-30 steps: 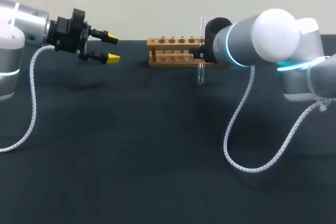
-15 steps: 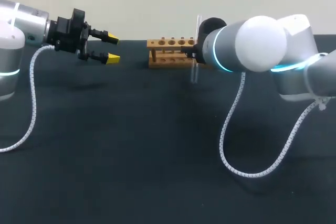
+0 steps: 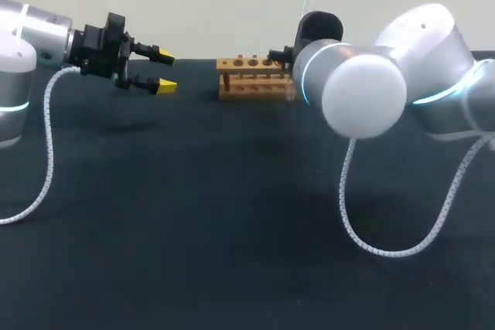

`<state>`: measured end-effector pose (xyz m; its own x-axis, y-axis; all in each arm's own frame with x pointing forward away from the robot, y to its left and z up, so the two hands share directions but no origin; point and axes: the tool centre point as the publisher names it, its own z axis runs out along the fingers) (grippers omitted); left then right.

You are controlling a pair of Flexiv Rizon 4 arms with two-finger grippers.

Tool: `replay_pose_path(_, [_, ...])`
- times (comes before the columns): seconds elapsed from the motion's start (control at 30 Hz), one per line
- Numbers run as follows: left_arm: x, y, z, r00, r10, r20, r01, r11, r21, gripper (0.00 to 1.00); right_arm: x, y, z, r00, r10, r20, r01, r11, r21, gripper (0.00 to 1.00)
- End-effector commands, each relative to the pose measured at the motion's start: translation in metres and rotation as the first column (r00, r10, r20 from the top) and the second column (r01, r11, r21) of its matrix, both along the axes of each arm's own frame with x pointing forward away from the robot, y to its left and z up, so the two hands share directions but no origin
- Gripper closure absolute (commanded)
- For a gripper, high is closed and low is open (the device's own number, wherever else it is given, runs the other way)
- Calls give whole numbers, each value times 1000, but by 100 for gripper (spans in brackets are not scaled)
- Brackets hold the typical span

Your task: Grasp the test tube, adjust it, and insert it.

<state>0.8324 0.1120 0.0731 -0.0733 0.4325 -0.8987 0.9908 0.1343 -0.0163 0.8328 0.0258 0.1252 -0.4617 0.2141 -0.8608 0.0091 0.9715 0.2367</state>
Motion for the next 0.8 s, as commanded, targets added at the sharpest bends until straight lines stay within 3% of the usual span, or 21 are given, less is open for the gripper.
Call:
replay_pose_path(0.03, [1,0,-1,1000,-2,3,2,1000,-2,0,-5,-1,5,990,-35,134,36,999,-3,100])
replay_pose_path(0.2, [1,0,-1,1000,-2,3,2,1000,-2,0,-3,-2,13,965,-34,261,37,999,-10,100])
replay_pose_path(0.6, [1,0,-1,1000,-2,3,2,1000,-2,0,9,-7,43,916,-62,395,83,996,-34,100])
replay_pose_path(0.8, [1,0,-1,1000,-2,3,2,1000,-2,0,16,-6,50,906,-41,422,74,995,-62,100])
